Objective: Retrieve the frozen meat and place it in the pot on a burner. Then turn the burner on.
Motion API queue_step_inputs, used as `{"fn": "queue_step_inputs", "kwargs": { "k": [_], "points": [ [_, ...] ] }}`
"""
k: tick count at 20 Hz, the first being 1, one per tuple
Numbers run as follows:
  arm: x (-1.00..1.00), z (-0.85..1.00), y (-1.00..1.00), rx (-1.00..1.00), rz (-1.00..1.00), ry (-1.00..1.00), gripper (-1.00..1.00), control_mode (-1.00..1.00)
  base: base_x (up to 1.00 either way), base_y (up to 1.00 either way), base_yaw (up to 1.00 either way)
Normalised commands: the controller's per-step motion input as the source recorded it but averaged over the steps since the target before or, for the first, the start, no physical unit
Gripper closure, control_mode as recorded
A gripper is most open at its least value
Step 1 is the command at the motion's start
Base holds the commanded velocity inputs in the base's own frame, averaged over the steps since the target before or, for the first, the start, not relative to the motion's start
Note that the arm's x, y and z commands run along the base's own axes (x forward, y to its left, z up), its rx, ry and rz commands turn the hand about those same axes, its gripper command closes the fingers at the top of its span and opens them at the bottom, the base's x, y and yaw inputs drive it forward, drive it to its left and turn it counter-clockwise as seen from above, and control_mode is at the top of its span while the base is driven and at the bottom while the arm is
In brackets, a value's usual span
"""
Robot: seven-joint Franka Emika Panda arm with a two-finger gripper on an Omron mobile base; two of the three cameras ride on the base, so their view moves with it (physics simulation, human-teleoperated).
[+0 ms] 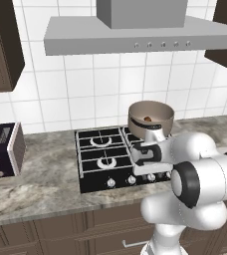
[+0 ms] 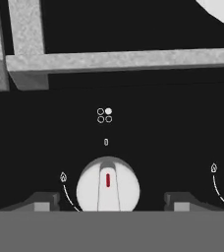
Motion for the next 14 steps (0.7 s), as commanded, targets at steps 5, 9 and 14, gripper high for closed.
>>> {"fn": "queue_step_inputs", "kwargs": {
  "k": [5, 9, 14],
  "points": [
    [0.0, -0.01, 0.0, 0.0, 0.0, 0.0, 1.0, -1.0, 0.0, 0.0, 0.0],
    [0.0, -0.02, 0.03, 0.01, 0.0, 0.0, 1.0, -1.0, 0.0, 0.0, 0.0],
    [-0.07, 0.0, 0.11, -0.02, 0.07, 0.0, 1.0, -1.0, 0.0, 0.0, 0.0]
  ]
}}
